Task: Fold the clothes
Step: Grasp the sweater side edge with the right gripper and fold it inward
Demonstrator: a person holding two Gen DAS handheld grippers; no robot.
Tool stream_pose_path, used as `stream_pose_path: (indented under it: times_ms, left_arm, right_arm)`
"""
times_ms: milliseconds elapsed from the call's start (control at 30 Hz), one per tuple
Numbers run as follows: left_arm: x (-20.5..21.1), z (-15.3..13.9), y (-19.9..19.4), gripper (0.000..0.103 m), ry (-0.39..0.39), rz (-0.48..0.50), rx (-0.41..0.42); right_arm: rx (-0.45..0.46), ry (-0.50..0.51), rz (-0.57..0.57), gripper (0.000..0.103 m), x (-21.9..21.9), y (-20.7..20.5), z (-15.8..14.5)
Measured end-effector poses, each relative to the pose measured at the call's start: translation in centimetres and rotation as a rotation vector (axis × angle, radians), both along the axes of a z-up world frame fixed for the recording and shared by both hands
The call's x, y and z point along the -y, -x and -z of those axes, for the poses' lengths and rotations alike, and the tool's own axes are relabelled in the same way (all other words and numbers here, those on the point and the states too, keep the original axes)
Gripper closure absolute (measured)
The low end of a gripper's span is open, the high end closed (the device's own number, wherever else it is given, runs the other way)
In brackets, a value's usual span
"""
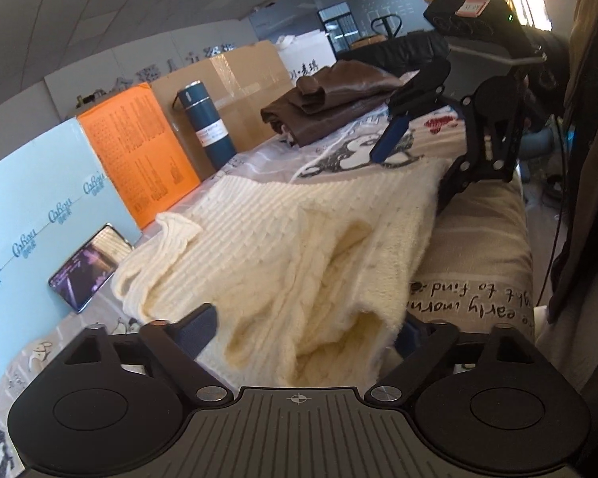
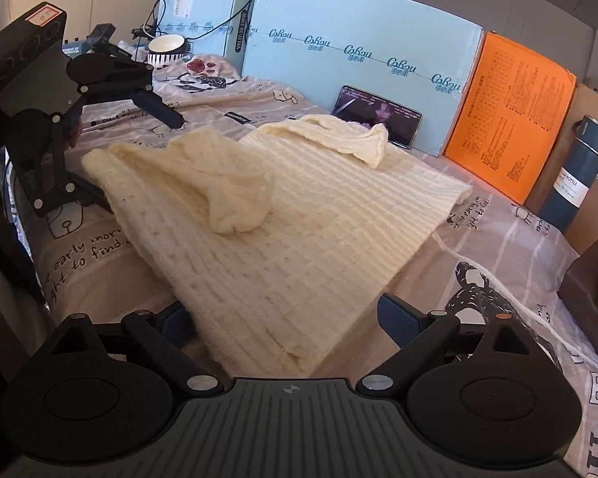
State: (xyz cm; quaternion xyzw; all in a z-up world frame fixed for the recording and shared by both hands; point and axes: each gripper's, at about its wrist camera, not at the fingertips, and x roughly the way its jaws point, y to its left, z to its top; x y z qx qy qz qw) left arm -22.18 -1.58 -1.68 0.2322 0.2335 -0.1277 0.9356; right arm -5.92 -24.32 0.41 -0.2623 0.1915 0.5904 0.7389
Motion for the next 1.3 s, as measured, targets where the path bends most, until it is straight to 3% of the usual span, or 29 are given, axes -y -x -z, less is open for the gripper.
stream_pose_path:
  times_ms: [100, 167, 233, 400, 600, 1000, 1300]
  left_arm:
    - [-0.6, -0.3, -0.1, 0.056, 0.043, 0.04, 0.008]
    - [-0.9, -0.5, -0.3, 0.065, 0.073, 0.06, 0.014]
    - [-1.2, -0.6, -0.5, 0.07, 0.094, 0.064, 0.026]
    - [-2.6, -1.2, -1.5, 0.076, 0.147, 0.02, 0.107]
    - [-3.6, -1.5, -2.7, 0.076, 0.153, -0.007, 0.151]
    - [-5.0, -1.3, -4.0, 0.074, 0.181, -0.055, 0.188]
    - [-5.8, -1.2, -5.2, 0.071, 0.197, -0.107, 0.185]
  right_arm:
    - [-0.041, -0.02, -0.016, 0.046, 0.0, -0.5, -0.2]
    - [-0.068, -0.037, -0.032, 0.059, 0.0, -0.8, -0.5]
    - [-0.088, -0.072, -0.037, 0.071, 0.0, -1.0, -0.9]
    - [-0.088, -0.193, -0.01, 0.083, -0.2, -2.0, -2.1]
    - [-0.087, -0.277, 0.019, 0.086, -1.4, -3.5, -2.7]
    - [-0.087, -0.339, 0.067, 0.086, -3.1, -5.2, -2.4]
    - [-0.07, -0.321, 0.083, 0.086, -4.8, -6.2, -1.7]
